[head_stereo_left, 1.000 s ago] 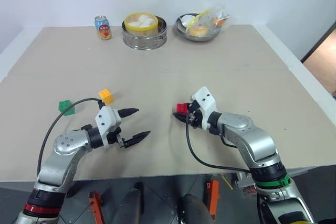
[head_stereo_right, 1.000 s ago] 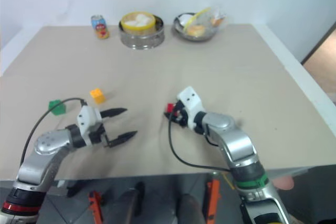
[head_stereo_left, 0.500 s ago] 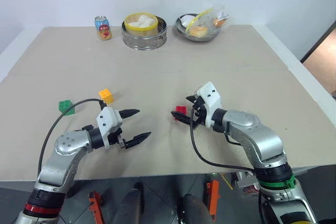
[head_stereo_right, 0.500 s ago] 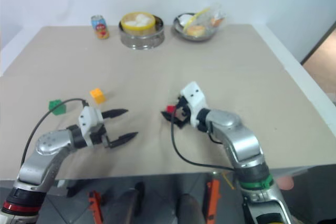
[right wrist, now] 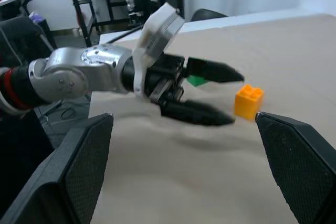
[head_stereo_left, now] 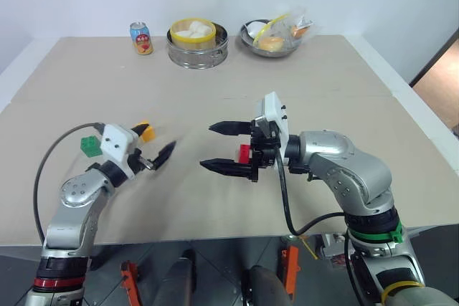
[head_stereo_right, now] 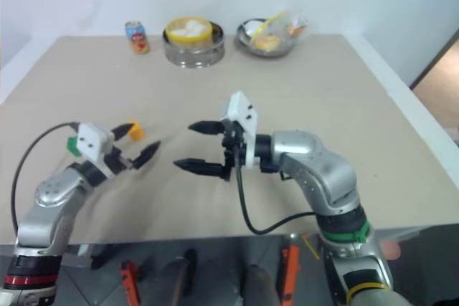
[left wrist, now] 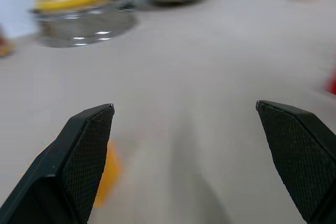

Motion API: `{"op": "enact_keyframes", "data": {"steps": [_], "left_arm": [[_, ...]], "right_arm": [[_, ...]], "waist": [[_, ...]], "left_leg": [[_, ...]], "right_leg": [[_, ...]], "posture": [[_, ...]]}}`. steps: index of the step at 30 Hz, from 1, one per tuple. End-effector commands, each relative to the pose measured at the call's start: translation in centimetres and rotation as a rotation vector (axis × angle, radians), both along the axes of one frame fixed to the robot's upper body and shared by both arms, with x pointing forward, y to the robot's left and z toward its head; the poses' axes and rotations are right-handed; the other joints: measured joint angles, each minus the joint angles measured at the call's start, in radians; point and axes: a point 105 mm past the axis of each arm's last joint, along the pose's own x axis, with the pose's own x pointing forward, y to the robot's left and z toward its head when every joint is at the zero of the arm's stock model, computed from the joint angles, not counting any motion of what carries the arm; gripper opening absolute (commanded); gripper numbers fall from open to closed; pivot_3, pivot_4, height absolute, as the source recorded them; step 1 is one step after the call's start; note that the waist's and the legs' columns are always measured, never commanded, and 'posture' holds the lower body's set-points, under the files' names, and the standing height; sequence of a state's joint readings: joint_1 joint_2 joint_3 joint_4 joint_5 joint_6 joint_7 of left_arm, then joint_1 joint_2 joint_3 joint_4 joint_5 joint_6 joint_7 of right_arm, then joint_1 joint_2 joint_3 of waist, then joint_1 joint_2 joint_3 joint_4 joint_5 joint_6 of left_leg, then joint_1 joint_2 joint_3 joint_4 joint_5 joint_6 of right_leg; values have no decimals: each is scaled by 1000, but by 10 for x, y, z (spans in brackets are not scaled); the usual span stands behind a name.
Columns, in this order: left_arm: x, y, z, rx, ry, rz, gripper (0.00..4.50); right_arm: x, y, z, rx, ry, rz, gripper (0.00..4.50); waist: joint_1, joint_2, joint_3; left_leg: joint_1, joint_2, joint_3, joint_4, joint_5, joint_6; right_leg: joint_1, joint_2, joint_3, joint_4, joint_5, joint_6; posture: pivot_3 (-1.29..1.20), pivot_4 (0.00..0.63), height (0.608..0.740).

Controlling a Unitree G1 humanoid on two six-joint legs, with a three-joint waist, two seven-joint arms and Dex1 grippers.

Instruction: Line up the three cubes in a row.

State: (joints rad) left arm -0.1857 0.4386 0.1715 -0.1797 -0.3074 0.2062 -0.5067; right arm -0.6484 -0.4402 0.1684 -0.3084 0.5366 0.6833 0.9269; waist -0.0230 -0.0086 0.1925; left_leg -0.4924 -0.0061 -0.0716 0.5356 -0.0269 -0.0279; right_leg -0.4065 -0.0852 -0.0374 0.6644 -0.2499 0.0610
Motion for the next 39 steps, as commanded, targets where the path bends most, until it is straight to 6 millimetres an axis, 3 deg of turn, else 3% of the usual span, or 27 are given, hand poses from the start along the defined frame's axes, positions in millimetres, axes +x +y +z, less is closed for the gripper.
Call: {"op": "enact_keyframes", "data": {"steps": [1,11,18,24,30,39], "left_arm": [[-3,15,13,-22,-49,141,4500],[-3,36,9,-71,-66,362,4500],[-22,71,15,-98,-110,542,4500],[-24,101,0,-144,-27,638,4500],[-15,110,-14,-173,62,677,4500],[4,105,-33,-189,145,675,4500]], "right_arm": [[3,3,10,5,-93,16,4493],[4,8,3,-7,-132,23,4493],[3,6,-2,-21,-137,16,4493],[3,7,-2,-27,-141,21,4493],[3,7,-1,-22,-131,23,4493],[4,3,-2,-36,-147,-9,4493]], "waist": [[0,0,0],[0,0,0],[0,0,0],[0,0,0],[1,-1,0],[1,-1,-1]], "left_leg": [[0,0,1,0,0,0],[0,0,2,0,0,0],[0,2,2,0,0,0],[0,2,3,0,0,0],[0,2,4,0,0,0],[0,2,5,0,0,0]], "right_leg": [[0,0,0,0,0,0],[0,1,1,0,2,0],[-1,1,1,0,2,0],[-2,0,1,-1,2,0],[-2,-2,-1,-1,2,0],[-2,-2,-2,-1,2,1]], "posture": [[0,150,740],[0,150,740],[0,150,740],[0,150,740],[0,150,740],[0,150,740]]}}
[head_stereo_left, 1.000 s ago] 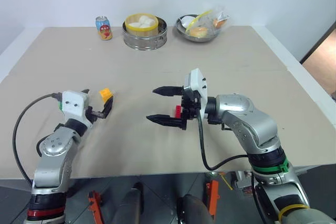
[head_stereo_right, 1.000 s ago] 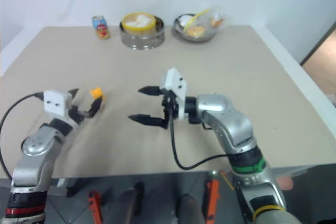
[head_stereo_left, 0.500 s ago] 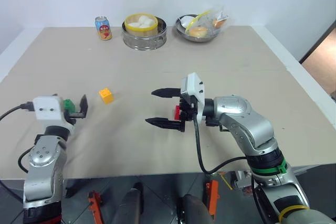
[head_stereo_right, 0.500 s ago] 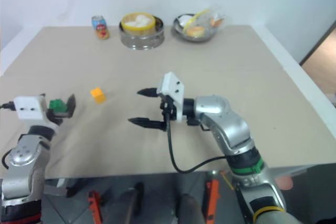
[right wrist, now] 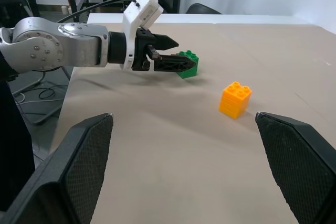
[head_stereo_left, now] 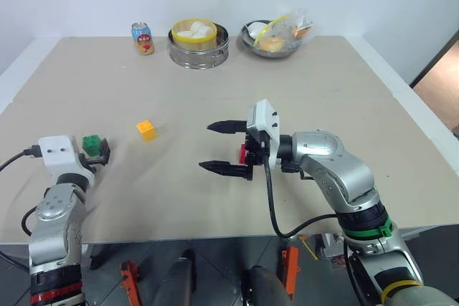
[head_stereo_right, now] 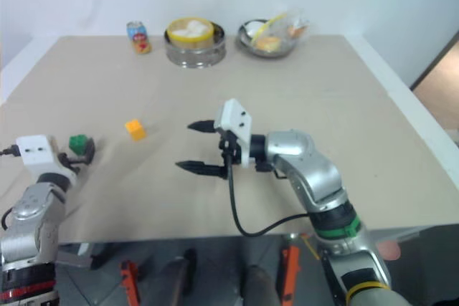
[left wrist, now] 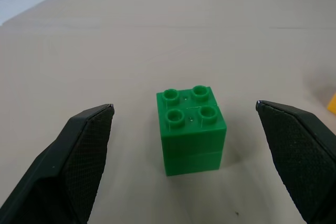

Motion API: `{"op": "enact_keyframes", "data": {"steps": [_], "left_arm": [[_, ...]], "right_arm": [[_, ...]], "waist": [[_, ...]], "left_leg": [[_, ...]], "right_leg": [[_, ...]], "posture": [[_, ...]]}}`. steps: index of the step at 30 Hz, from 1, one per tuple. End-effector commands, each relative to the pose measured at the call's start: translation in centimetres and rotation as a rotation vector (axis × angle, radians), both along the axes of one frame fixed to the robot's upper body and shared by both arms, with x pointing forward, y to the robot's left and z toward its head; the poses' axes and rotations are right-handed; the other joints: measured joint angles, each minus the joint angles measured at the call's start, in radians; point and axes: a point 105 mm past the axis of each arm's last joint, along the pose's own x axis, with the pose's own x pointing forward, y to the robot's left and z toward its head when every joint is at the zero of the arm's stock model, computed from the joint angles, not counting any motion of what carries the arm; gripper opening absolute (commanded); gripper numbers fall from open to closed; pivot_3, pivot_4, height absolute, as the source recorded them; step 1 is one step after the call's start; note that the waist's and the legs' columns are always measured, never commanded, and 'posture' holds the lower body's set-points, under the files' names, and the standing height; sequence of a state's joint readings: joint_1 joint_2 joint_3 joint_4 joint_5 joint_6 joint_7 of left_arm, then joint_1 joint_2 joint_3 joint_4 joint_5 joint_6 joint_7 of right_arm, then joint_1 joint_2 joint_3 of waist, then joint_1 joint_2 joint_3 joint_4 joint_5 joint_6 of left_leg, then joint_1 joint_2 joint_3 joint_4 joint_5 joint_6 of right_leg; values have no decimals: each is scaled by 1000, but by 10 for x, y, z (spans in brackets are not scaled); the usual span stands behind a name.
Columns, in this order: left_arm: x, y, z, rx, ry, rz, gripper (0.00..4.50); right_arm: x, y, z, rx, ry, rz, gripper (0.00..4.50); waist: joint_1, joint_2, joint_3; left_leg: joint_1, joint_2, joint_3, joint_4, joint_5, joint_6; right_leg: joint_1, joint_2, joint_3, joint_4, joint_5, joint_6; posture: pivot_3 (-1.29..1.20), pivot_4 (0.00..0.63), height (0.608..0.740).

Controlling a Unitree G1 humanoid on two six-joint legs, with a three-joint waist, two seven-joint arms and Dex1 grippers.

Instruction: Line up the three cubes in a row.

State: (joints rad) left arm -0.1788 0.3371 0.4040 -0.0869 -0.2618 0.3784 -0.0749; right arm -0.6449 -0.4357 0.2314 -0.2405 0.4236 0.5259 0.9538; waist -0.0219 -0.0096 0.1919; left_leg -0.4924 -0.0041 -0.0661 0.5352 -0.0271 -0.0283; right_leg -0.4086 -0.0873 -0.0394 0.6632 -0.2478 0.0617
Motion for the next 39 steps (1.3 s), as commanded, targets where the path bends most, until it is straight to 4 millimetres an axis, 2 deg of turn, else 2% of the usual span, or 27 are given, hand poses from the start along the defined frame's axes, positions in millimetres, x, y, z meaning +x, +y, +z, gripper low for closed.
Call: {"op": "enact_keyframes", "data": {"steps": [1,2,3,4,5,9,10,11,13,15,18,23,25,27,31,33,39], "left_arm": [[6,-2,1,-1,4,-17,4500],[8,-3,0,-2,7,-21,4500],[8,-3,0,-4,8,-20,3928],[9,-1,-1,-5,11,-8,3879],[9,0,-2,-1,17,-1,3285],[11,1,-1,15,20,-8,1994],[11,0,0,20,16,-13,1514],[13,-8,8,60,-2,-83,1304],[13,-21,18,162,-11,-201,1304],[10,-23,22,234,-2,-243,1304],[3,-32,38,334,-36,-346,1304],[-12,-77,77,476,-167,-691,1304],[-14,-107,86,484,-190,-898,1304],[-18,-131,84,476,-170,-1091,1304],[-15,-157,66,486,-109,-1319,1304],[-7,-164,58,438,-69,-1391,1304],[13,-175,38,448,0,-1520,1304]], "right_arm": [[-3,-2,9,8,-52,-7,4493],[-3,-3,10,8,-56,-13,4493],[-2,-3,10,9,-59,-18,4500],[-2,-4,11,12,-58,-22,4500],[-2,-5,13,17,-53,-25,4500],[-5,-8,14,21,-30,-19,4500],[-6,-9,15,20,-25,-16,4500],[-8,-12,15,14,-31,-18,4500],[-10,-18,15,5,-46,-31,4500],[-11,-23,15,-1,-57,-49,4500],[-13,-31,14,-14,-63,-69,4500],[-17,-41,13,-18,-70,-117,4500],[-17,-44,10,-31,-64,-136,4500],[-18,-45,8,-39,-45,-146,4500],[-22,-43,6,-33,5,-141,4500],[-24,-42,4,-32,10,-146,4500],[-25,-40,4,-14,1,-176,4500]], "waist": [[0,0,0],[0,0,0],[0,0,0],[0,0,0],[0,0,0],[0,0,0],[0,0,0],[0,0,0],[2,-1,0],[1,-1,0],[1,-1,0],[2,-1,0],[6,0,0],[6,0,0],[3,0,0],[2,-1,0],[3,-1,0]], "left_leg": [[0,0,0,0,0,0],[0,0,1,0,0,0],[0,0,1,0,0,0],[0,0,1,0,0,0],[0,0,2,0,0,0],[0,0,2,0,0,0],[0,0,2,0,0,0],[0,0,2,0,0,0],[0,0,2,0,0,0],[0,1,3,-1,0,0],[-1,2,8,-2,0,0],[-2,6,10,-4,0,0],[-2,7,11,-5,0,0],[-3,9,12,-5,0,0],[-3,12,20,-4,0,0],[-3,12,21,-2,0,0],[-4,18,21,-1,0,0]], "right_leg": [[1,0,0,0,0,0],[1,0,0,0,0,0],[1,0,0,0,0,0],[1,0,0,0,0,0],[1,0,1,0,0,0],[1,0,0,0,0,0],[1,0,0,0,0,0],[0,-1,0,0,0,0],[0,-1,0,0,0,0],[-1,-3,-1,-1,0,0],[0,-7,0,-2,0,0],[-4,-8,-2,-8,1,-1],[-2,-7,-4,-12,2,-3],[-2,-7,-6,-14,3,-3],[1,-8,-8,-16,6,0],[1,-6,-9,-16,7,0],[1,-1,-15,-16,9,-2]], "posture": [[0,150,740],[0,150,740],[0,150,740],[0,150,740],[0,150,740],[0,150,740],[0,150,740],[0,150,740],[0,150,740],[0,150,740],[0,150,740],[0,150,740],[0,150,740],[0,150,740],[0,150,740],[0,150,740],[0,150,740]]}}
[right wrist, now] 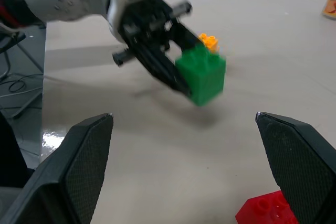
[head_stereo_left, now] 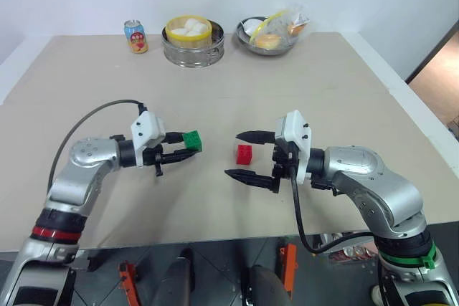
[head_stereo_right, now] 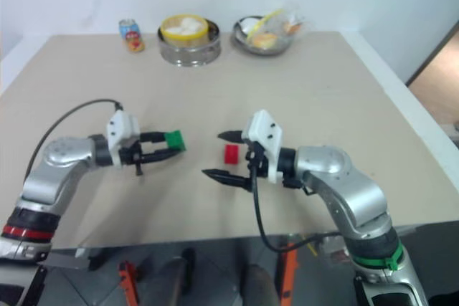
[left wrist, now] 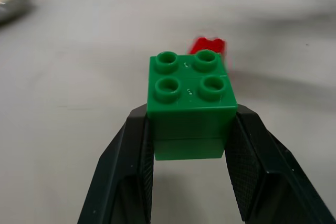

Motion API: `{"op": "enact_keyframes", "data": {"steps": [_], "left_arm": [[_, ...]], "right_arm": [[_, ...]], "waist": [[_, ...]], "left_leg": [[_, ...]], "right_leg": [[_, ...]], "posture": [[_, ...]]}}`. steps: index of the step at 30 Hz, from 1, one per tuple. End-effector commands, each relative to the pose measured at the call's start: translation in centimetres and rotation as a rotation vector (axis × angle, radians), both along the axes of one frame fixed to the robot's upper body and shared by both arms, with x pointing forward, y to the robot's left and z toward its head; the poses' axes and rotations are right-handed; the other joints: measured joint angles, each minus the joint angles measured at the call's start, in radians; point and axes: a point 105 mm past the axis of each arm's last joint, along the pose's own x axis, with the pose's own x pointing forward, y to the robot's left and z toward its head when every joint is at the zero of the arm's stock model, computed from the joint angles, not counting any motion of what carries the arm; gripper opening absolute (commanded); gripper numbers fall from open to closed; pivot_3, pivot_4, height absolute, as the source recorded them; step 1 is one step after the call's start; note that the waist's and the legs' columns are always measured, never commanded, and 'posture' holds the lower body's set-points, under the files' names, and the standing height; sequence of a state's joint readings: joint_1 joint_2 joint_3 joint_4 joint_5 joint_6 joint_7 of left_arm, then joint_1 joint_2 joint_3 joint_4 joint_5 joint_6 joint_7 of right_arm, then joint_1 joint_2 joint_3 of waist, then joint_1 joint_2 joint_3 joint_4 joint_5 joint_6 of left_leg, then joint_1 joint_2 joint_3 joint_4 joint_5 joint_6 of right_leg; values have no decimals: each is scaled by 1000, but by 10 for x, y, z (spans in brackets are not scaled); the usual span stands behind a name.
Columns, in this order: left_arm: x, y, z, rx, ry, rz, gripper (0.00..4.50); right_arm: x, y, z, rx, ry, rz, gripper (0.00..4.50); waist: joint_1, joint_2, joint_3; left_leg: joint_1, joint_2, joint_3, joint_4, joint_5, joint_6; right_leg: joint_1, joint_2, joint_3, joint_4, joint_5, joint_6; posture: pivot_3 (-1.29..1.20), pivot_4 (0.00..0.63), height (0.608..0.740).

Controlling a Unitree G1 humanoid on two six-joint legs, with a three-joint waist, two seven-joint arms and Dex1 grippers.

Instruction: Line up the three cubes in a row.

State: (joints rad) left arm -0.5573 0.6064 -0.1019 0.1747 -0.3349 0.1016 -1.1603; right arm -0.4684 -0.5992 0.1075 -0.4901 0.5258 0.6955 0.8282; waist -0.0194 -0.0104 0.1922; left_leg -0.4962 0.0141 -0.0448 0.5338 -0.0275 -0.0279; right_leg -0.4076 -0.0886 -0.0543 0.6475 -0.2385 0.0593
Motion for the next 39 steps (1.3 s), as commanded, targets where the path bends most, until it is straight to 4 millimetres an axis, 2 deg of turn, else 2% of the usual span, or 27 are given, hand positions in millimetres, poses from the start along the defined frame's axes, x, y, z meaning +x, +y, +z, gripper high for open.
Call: {"op": "enact_keyframes", "data": {"steps": [1,5,9,24,39], "left_arm": [[8,-5,-4,30,16,-75,1304],[13,-8,-12,82,27,-142,1304],[18,-14,-13,89,32,-182,1304],[30,-35,-16,88,9,-209,1304],[39,-34,-24,120,1,-163,1304]], "right_arm": [[-8,3,11,26,-59,2,4500],[-10,3,10,24,-65,-13,4500],[-11,3,8,24,-67,-26,4500],[-13,2,10,25,-74,-52,4500],[-12,1,7,24,-59,-55,4500]], "waist": [[0,0,0],[0,0,0],[0,0,0],[0,0,0],[0,0,0]], "left_leg": [[0,0,0,1,0,0],[0,0,1,4,0,0],[-1,1,0,6,0,0],[-2,1,1,13,-2,3],[-2,1,1,15,-2,3]], "right_leg": [[0,0,0,0,0,0],[1,0,1,0,1,2],[1,0,0,0,3,2],[2,-2,-3,0,4,3],[2,-2,-3,0,5,5]], "posture": [[0,150,740],[0,150,740],[0,150,740],[0,150,740],[0,150,740]]}}
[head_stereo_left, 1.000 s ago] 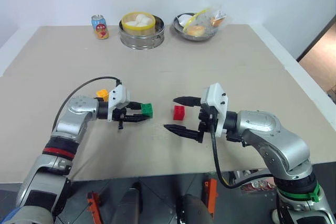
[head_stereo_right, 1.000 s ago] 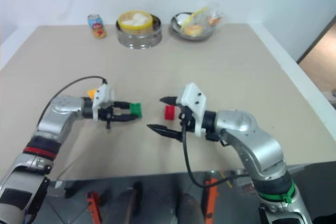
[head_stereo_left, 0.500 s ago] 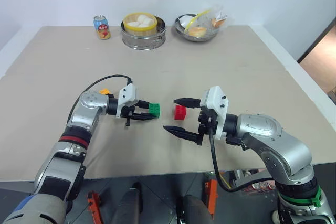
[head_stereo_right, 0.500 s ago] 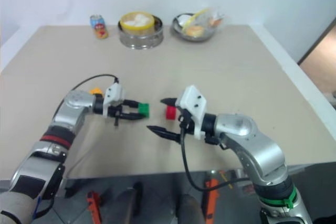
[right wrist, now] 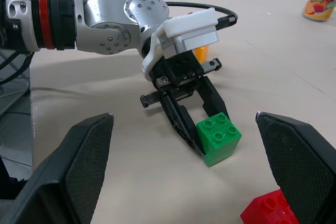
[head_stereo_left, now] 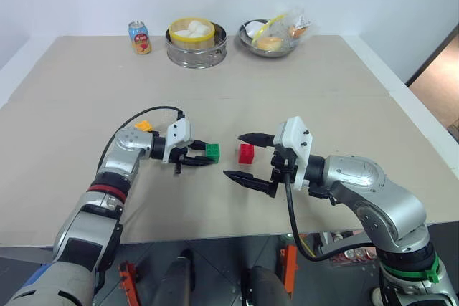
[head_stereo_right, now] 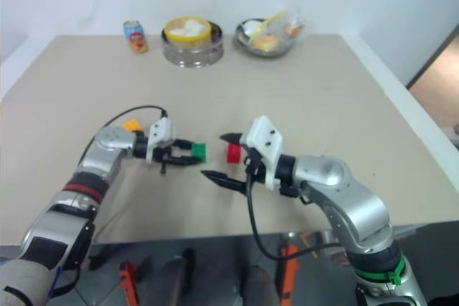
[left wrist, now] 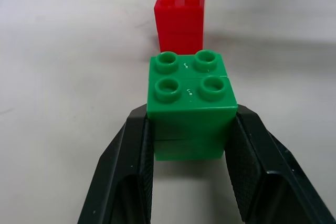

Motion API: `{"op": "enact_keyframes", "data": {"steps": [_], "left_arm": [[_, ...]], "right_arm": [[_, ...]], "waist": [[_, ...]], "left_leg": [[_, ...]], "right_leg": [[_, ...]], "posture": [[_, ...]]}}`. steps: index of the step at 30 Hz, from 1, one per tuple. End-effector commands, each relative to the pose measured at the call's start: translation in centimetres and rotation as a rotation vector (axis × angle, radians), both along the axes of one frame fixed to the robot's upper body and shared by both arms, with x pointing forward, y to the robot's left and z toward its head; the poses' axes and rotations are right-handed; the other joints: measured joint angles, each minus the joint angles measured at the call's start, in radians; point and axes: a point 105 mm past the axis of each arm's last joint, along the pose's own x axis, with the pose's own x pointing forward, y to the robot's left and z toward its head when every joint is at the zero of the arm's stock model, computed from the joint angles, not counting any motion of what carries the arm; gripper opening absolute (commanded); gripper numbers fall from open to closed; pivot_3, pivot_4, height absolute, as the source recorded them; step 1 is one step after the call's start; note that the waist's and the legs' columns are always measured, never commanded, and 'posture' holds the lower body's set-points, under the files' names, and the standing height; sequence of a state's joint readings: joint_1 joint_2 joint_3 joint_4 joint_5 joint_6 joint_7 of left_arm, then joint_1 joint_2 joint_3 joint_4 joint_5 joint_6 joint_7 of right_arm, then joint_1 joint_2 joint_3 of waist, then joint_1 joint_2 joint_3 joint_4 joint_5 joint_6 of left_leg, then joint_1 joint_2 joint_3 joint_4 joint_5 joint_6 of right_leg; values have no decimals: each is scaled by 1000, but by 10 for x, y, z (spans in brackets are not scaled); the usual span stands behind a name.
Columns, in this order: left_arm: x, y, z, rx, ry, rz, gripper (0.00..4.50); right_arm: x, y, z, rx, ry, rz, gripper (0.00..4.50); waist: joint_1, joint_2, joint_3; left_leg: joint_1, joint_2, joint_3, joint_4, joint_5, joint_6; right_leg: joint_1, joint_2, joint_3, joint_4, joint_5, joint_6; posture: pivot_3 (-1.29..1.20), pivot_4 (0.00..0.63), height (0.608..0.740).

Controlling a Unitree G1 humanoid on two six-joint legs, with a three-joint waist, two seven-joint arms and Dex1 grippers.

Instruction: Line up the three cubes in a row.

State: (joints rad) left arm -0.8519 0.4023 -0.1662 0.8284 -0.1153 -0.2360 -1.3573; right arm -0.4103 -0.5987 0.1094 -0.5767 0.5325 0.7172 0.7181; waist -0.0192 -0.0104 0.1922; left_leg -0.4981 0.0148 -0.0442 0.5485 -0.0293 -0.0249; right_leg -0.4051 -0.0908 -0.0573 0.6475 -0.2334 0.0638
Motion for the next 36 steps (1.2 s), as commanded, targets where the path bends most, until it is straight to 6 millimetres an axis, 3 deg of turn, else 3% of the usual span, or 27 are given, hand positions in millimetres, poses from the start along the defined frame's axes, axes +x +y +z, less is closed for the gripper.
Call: {"op": "enact_keyframes", "data": {"steps": [1,11,13,19,28,36], "left_arm": [[6,-2,15,-5,-65,-2,1304],[6,-3,7,29,-57,-9,1304],[7,-3,7,34,-71,-8,2368],[11,-3,13,42,-120,-5,4427],[7,22,48,-57,-227,117,4468],[-15,71,87,-341,-206,599,4468]], "right_arm": [[-6,1,10,11,-44,16,4500],[-5,0,11,9,-51,4,4500],[-5,0,11,10,-51,4,4500],[-5,1,11,15,-51,8,4500],[-4,4,14,26,-56,22,4500],[0,7,16,28,-54,67,4500]], "waist": [[0,0,0],[0,0,0],[0,0,0],[0,0,0],[-2,0,0],[-3,0,0]], "left_leg": [[0,0,0,0,0,0],[0,0,0,0,0,0],[0,0,0,1,0,0],[0,0,0,1,0,0],[0,1,0,0,0,0],[0,5,0,1,0,0]], "right_leg": [[0,0,0,0,0,0],[1,0,0,0,0,0],[1,0,0,0,0,0],[1,0,0,0,1,1],[2,1,1,1,1,1],[0,3,1,1,2,0]], "posture": [[0,150,740],[0,150,740],[0,150,740],[0,150,740],[0,150,740],[0,150,740]]}}
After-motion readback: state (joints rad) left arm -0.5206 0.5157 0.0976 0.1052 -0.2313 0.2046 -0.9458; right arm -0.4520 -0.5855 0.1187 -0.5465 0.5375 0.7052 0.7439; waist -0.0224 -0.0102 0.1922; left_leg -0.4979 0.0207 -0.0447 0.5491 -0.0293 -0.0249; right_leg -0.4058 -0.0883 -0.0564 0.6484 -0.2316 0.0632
